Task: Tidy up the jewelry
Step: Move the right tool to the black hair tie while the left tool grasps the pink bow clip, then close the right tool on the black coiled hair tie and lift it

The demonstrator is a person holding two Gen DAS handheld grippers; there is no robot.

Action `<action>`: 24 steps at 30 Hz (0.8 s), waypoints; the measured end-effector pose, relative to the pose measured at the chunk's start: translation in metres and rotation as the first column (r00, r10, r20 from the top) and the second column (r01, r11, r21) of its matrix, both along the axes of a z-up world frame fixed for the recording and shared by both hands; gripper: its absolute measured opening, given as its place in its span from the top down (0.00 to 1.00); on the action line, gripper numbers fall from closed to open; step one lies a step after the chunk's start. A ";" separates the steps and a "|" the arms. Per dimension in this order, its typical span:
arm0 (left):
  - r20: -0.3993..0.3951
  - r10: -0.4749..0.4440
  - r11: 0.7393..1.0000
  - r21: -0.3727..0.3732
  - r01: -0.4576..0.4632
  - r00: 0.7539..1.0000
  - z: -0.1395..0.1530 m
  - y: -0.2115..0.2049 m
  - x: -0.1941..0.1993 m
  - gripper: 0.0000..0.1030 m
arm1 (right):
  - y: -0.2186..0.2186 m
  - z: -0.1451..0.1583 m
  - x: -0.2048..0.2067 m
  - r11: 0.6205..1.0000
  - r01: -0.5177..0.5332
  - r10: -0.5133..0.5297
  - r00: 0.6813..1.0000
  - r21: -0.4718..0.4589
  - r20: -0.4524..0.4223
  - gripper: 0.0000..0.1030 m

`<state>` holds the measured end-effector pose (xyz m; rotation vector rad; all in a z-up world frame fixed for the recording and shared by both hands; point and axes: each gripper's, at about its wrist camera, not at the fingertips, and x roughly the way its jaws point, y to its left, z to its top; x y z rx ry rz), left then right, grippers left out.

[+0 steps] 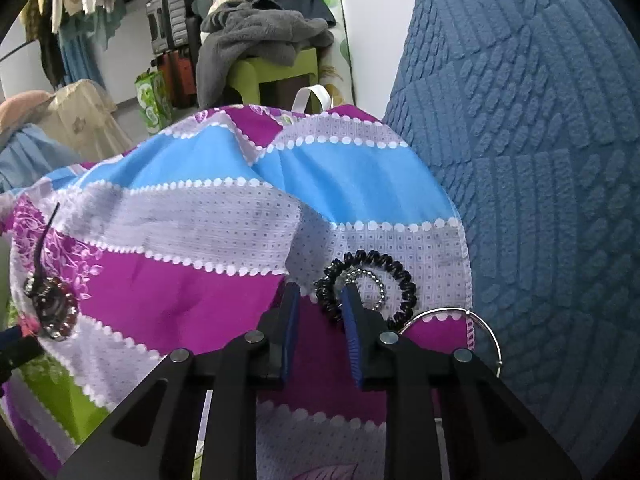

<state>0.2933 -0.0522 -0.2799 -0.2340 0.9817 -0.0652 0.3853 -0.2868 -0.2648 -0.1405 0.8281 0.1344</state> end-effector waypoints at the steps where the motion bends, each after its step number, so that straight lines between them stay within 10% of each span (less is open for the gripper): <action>1: 0.003 -0.001 1.000 0.002 0.001 1.000 0.000 -0.001 0.000 0.77 | -0.002 -0.002 0.002 1.000 0.005 -0.005 1.000 -0.001 -0.007 0.83; 24: -0.012 0.010 0.997 -0.082 -0.011 1.000 0.020 0.014 -0.028 0.78 | 0.023 0.023 -0.044 0.999 -0.013 0.015 1.000 0.045 -0.026 0.93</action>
